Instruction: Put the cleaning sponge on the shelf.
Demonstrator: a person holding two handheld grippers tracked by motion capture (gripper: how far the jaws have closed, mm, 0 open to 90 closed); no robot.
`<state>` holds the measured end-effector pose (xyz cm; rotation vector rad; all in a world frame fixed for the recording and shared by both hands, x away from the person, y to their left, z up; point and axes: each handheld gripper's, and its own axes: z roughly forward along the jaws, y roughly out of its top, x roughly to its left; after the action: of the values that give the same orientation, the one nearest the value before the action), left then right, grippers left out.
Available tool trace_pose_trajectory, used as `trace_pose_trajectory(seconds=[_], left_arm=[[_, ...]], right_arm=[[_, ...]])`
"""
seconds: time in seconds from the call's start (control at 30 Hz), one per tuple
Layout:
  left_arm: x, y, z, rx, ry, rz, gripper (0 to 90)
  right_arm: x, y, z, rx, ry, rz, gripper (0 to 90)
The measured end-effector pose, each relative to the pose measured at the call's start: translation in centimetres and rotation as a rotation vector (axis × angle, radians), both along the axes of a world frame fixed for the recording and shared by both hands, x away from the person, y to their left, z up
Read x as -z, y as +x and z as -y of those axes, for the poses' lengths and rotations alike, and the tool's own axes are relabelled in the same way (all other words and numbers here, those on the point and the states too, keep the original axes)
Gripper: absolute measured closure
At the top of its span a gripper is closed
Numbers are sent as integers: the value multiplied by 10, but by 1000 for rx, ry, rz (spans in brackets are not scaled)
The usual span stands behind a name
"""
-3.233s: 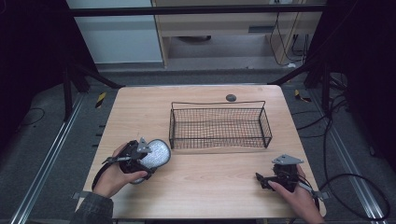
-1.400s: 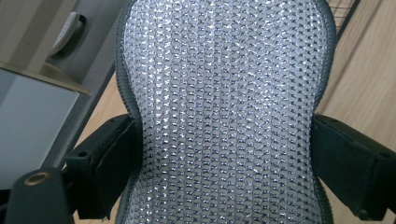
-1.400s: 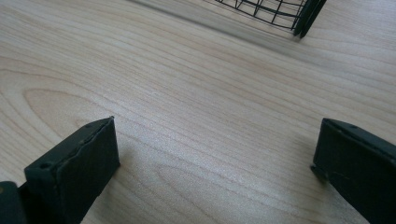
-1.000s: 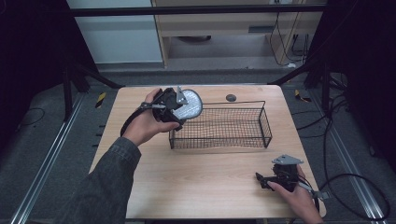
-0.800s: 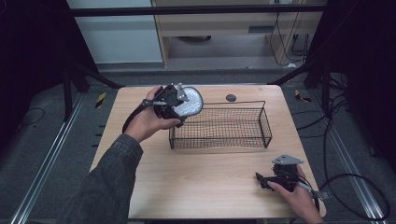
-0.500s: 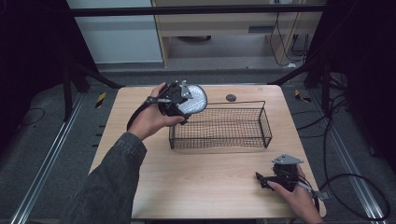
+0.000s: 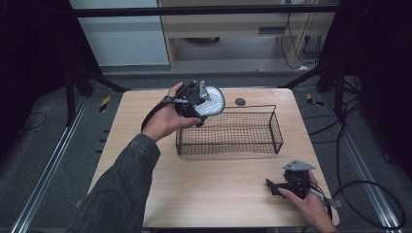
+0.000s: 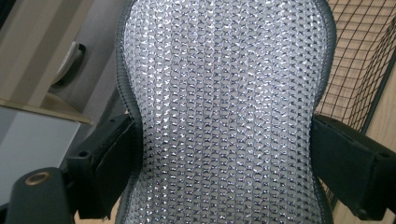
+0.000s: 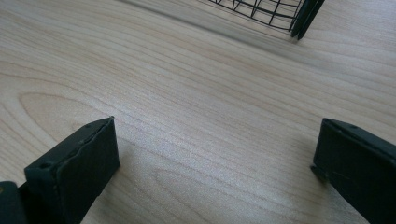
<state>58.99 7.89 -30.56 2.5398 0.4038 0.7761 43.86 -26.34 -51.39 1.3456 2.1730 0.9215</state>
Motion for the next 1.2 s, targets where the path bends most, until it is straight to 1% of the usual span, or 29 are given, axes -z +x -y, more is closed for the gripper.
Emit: trace_pose_trajectory(seconds=[0.1,0.13,0.2,0.4,0.5,0.53,0.63,0.77,0.83,0.9,1.03,1.13,1.2], left_arm=[[1,0,7,12,23,9,107],[2,0,9,15,16,9,108],[4,0,12,20,30,10,109],[11,0,20,41,69,3,115],[14,0,22,43,80,2,117],[14,0,22,46,91,2,119],[17,0,21,56,100,7,120],[23,2,21,60,128,-3,122],[26,2,20,55,133,-10,124],[30,3,19,61,121,-16,124],[35,4,20,63,132,-20,125],[40,5,22,65,133,-23,126],[45,6,25,61,155,-21,126]], right_arm=[[0,0,0,1,1,0,3],[0,0,0,1,0,0,3],[0,0,0,1,3,-1,3],[0,1,0,-4,-1,0,3],[0,1,0,-4,-3,1,3],[0,1,0,-4,-3,0,3],[0,1,0,-4,-3,0,3],[0,1,0,-4,0,-1,3],[0,1,0,-3,1,-2,3],[0,1,0,-3,1,-3,3],[0,1,0,-4,1,-3,3],[0,1,0,-4,1,-3,3],[0,1,0,-5,1,-3,3]])
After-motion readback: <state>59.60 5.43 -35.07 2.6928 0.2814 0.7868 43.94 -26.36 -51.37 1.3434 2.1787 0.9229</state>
